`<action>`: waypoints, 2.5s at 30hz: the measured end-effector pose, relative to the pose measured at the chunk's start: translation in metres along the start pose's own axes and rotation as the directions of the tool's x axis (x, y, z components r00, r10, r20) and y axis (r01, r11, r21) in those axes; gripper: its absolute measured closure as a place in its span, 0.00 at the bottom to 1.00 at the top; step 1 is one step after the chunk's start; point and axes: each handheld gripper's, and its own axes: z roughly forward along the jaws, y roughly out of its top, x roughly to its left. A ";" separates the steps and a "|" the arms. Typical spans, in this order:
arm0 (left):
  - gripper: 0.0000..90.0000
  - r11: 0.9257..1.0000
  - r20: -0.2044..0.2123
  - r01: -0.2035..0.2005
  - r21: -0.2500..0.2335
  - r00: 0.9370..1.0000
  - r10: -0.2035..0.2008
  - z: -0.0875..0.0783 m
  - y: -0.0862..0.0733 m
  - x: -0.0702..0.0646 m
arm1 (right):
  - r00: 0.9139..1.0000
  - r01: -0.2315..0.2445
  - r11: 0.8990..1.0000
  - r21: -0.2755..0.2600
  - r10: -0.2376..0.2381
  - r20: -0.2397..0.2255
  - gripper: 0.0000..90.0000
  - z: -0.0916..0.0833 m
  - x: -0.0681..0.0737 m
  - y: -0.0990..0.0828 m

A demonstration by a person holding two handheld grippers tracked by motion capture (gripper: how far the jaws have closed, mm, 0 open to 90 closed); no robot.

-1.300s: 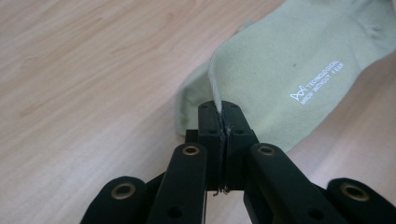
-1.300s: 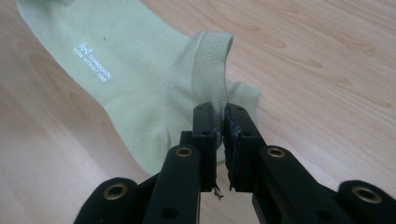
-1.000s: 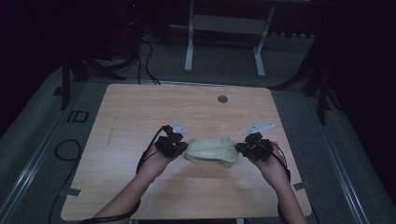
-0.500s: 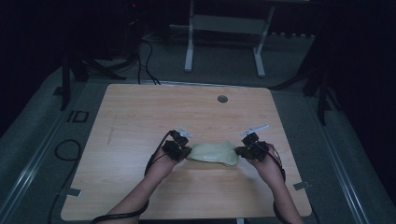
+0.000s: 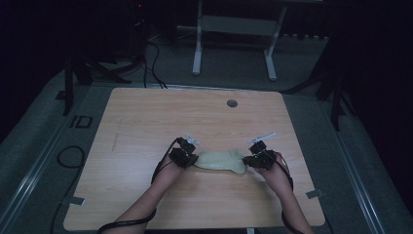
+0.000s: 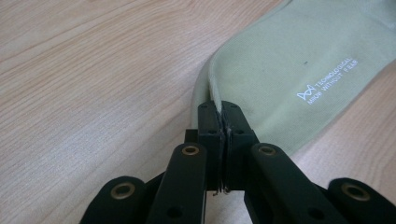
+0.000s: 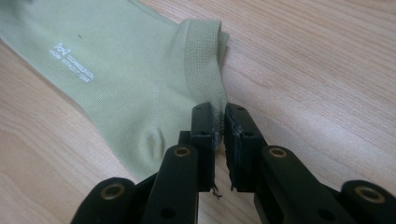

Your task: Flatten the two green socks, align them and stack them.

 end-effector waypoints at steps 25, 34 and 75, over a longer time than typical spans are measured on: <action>0.69 0.992 -0.008 -0.067 -0.107 0.998 0.066 -0.021 0.006 -0.027 | 0.999 0.008 0.994 -0.106 -0.013 -0.046 0.78 -0.018 0.020 0.008; 0.71 0.997 -0.027 -0.070 -0.039 0.997 0.069 0.013 -0.003 -0.030 | 0.997 0.065 0.998 -0.020 -0.065 -0.038 0.91 0.017 0.043 0.008; 0.06 0.979 0.094 -0.009 -0.203 0.995 0.029 -0.021 -0.010 -0.025 | 0.984 0.104 0.984 -0.143 -0.122 -0.129 0.25 -0.004 0.045 0.022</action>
